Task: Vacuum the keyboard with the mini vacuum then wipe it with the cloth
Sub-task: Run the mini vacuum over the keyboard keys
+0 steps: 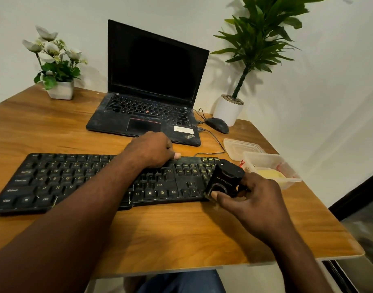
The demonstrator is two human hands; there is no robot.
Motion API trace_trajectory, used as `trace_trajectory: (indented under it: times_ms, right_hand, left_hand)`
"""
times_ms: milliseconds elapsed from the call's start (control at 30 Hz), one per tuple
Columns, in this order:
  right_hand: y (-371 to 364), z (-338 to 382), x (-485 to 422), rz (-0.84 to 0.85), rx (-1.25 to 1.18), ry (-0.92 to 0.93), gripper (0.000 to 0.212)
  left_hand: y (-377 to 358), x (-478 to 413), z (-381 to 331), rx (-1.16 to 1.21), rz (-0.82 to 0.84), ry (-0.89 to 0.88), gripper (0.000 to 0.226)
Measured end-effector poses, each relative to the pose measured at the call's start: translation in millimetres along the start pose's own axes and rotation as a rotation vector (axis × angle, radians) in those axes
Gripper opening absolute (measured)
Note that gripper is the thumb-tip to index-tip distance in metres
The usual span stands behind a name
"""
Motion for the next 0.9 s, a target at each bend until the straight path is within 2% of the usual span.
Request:
trace_trajectory:
  times_ms: [133, 200, 333, 433, 533, 567, 667, 767, 900]
  right_hand:
    - [-13, -7, 10, 0.045, -0.073, -0.032, 0.039]
    - [-13, -13, 12, -0.043, -0.126, -0.038, 0.038]
    - [-5, -26, 13, -0.240, 0.046, -0.050, 0.037]
    - [3, -33, 12, -0.345, -0.050, -0.061, 0.033]
    - [1, -27, 1, -0.278, -0.191, -0.051, 0.044]
    - [1, -24, -5, -0.250, -0.187, -0.043, 0.046]
    - [4, -19, -39, -0.135, -0.153, -0.016, 0.032]
    - [5, -16, -84, -0.010, -0.065, 0.033, 0.041]
    - [-5, 0, -130, 0.125, -0.070, 0.117, 0.047]
  left_hand:
    - [-1, -1, 1, 0.001, -0.004, -0.005, 0.023]
    - [-1, -1, 0, -0.005, -0.003, -0.009, 0.023]
    - [0, 1, -4, -0.065, -0.028, -0.027, 0.022]
    - [0, 2, -8, -0.060, -0.049, -0.056, 0.013]
    - [-1, 4, -13, 0.021, -0.064, -0.112, 0.003]
    - [-3, 4, -15, 0.023, -0.065, -0.125, 0.007]
    - [-6, 4, -17, -0.025, -0.069, -0.134, 0.013]
    - [-8, 1, -14, -0.003, -0.081, -0.134, 0.011]
    - [-9, 0, -12, 0.016, -0.096, -0.119, 0.007]
Point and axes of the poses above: each hand's wrist, its own x-axis away from the middle knuckle, its own y-axis out of the back of the hand, z = x × y, the point moved 4 cm from there along -x, towards the middle knuckle, and after that the axes turned 2 degrees about x, right-handed, at the moved point
